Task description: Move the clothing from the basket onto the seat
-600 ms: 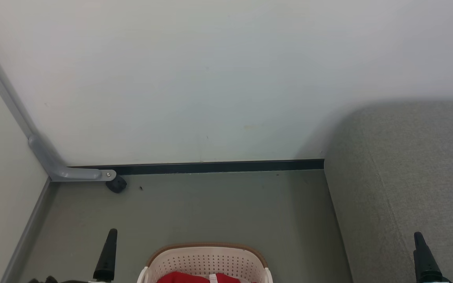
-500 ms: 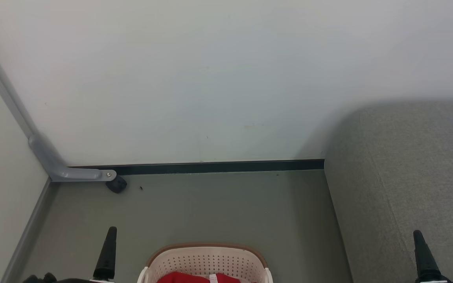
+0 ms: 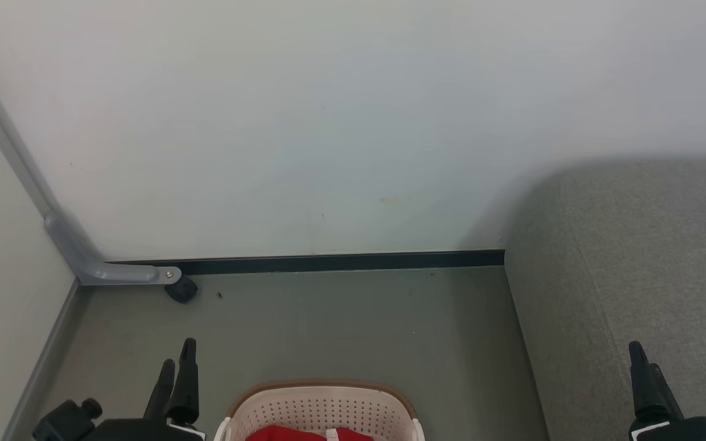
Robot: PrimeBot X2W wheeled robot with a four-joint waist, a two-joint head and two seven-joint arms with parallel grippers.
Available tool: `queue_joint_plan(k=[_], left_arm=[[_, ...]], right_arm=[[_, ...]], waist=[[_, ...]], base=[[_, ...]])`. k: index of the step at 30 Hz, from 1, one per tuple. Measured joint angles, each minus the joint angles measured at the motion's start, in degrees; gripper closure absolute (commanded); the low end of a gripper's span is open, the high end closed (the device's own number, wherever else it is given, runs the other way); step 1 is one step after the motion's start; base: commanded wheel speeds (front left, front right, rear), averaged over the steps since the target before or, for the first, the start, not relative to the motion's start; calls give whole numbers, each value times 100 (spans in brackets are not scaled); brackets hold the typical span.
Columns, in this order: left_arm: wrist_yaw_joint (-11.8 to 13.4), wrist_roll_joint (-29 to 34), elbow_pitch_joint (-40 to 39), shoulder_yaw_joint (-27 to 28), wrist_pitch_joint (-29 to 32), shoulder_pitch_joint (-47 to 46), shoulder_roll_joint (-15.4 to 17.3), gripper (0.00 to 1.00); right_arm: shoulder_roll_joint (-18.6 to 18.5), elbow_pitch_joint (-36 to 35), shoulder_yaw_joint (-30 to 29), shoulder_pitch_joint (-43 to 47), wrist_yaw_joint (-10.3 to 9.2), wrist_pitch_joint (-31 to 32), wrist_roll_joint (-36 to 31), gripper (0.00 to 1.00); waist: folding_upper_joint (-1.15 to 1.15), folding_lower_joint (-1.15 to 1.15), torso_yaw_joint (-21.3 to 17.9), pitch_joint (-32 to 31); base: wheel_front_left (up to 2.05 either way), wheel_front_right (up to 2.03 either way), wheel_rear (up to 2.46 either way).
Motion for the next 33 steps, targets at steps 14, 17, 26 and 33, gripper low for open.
queue_joint_plan(k=[14,17,26,33], left_arm=[[220,1529,-23,-456,-276,-101,165,0],[300,1823,13,-519,-345,-107,174,0],[454,2542,301,-693,-528,-185,188,0],[558,2958,549,-749,-662,-209,193,0]], right_arm=[[-260,75,527,-117,-193,-311,-1305,0],[-314,132,644,-118,-241,-363,-1591,0],[-436,300,969,-137,-392,-563,-2365,0],[-532,410,1103,-230,-512,-681,-2805,0]], waist=[[0,0,-15,-32],[0,0,-16,-34],[0,0,-18,-32],[0,0,-18,-28]], base=[[0,0,0],[0,0,0],[0,0,0],[0,0,0]])
